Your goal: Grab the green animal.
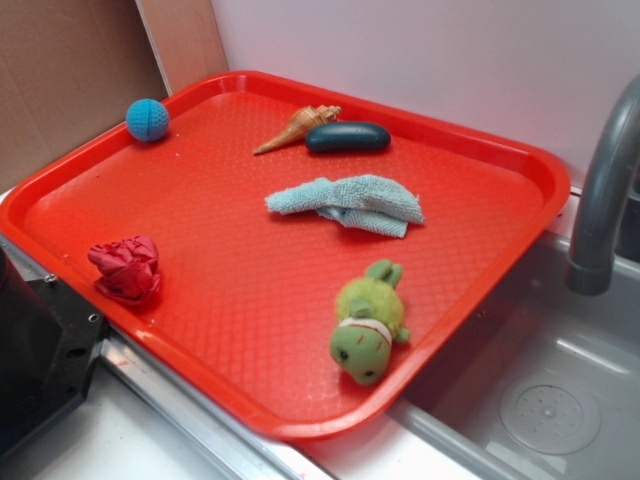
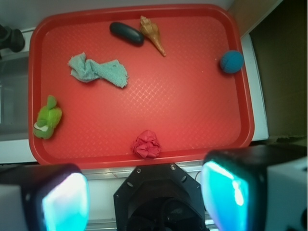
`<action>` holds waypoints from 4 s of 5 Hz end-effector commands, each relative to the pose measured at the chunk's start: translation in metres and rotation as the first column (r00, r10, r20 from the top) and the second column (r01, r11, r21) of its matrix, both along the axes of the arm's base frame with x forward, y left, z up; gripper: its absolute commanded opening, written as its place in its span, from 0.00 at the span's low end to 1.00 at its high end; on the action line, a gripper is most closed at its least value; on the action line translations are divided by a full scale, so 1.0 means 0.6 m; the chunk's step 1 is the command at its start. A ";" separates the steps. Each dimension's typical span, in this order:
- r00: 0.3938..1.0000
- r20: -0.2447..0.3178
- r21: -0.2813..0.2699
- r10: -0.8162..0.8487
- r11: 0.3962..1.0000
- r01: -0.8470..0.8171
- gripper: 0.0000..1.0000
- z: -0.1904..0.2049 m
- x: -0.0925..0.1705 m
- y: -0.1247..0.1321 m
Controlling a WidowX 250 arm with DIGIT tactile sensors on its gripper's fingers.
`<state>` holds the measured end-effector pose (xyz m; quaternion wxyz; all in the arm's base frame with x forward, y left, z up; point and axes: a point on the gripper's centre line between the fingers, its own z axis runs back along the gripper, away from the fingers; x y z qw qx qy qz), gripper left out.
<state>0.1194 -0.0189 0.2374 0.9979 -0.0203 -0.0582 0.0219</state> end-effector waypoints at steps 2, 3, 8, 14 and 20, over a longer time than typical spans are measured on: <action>0.983 -0.021 -0.173 0.185 0.967 -0.186 1.00 -0.112 0.082 -0.171; 0.996 -0.003 -0.150 0.089 0.985 -0.088 1.00 -0.135 0.098 -0.179; 0.989 -0.134 -0.136 0.059 0.988 -0.077 1.00 -0.221 0.109 -0.238; 0.977 -0.211 -0.226 0.033 0.971 -0.081 1.00 -0.352 0.153 -0.266; 0.995 -0.022 0.019 -0.101 0.995 0.102 0.00 -0.014 0.106 -0.129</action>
